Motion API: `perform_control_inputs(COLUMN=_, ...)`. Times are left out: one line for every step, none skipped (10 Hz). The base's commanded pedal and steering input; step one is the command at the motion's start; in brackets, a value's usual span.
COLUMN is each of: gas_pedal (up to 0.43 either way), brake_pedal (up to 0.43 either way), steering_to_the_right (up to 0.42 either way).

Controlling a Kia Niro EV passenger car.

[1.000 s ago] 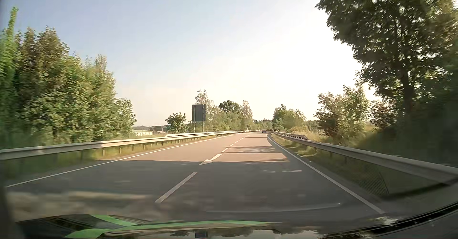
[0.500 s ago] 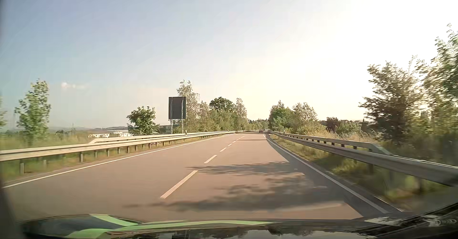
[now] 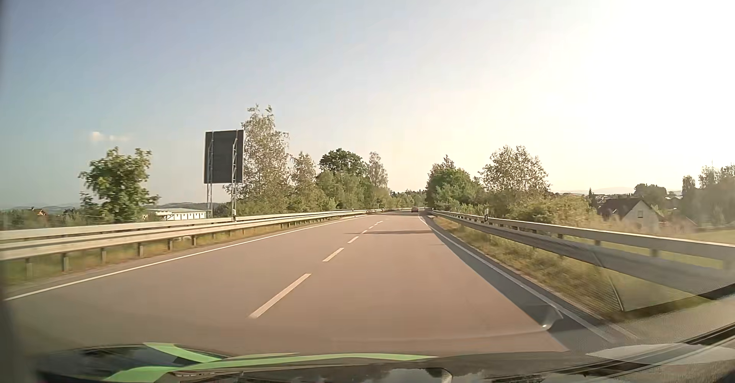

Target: Follow the waypoints while adhering to traffic rules and regulations

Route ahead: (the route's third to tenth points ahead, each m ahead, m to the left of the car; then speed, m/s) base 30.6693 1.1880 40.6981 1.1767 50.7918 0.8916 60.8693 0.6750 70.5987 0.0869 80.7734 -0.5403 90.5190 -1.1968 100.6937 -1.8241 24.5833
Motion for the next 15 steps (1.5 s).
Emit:
perform_control_inputs(gas_pedal=0.421, brake_pedal=0.0, steering_to_the_right=0.005)
perform_control_inputs(gas_pedal=0.409, brake_pedal=0.0, steering_to_the_right=0.005)
perform_control_inputs(gas_pedal=0.409, brake_pedal=0.0, steering_to_the_right=0.005)
perform_control_inputs(gas_pedal=0.398, brake_pedal=0.0, steering_to_the_right=0.005)
perform_control_inputs(gas_pedal=0.378, brake_pedal=0.0, steering_to_the_right=0.005)
perform_control_inputs(gas_pedal=0.37, brake_pedal=0.0, steering_to_the_right=0.005)
perform_control_inputs(gas_pedal=0.358, brake_pedal=0.0, steering_to_the_right=0.005)
perform_control_inputs(gas_pedal=0.35, brake_pedal=0.0, steering_to_the_right=0.005)
perform_control_inputs(gas_pedal=0.35, brake_pedal=0.0, steering_to_the_right=0.004)
perform_control_inputs(gas_pedal=0.35, brake_pedal=0.0, steering_to_the_right=0.005)
perform_control_inputs(gas_pedal=0.35, brake_pedal=0.0, steering_to_the_right=0.004)
perform_control_inputs(gas_pedal=0.331, brake_pedal=0.0, steering_to_the_right=0.004)
perform_control_inputs(gas_pedal=0.319, brake_pedal=0.0, steering_to_the_right=0.004)
perform_control_inputs(gas_pedal=0.319, brake_pedal=0.0, steering_to_the_right=0.004)
perform_control_inputs(gas_pedal=0.319, brake_pedal=0.0, steering_to_the_right=0.004)
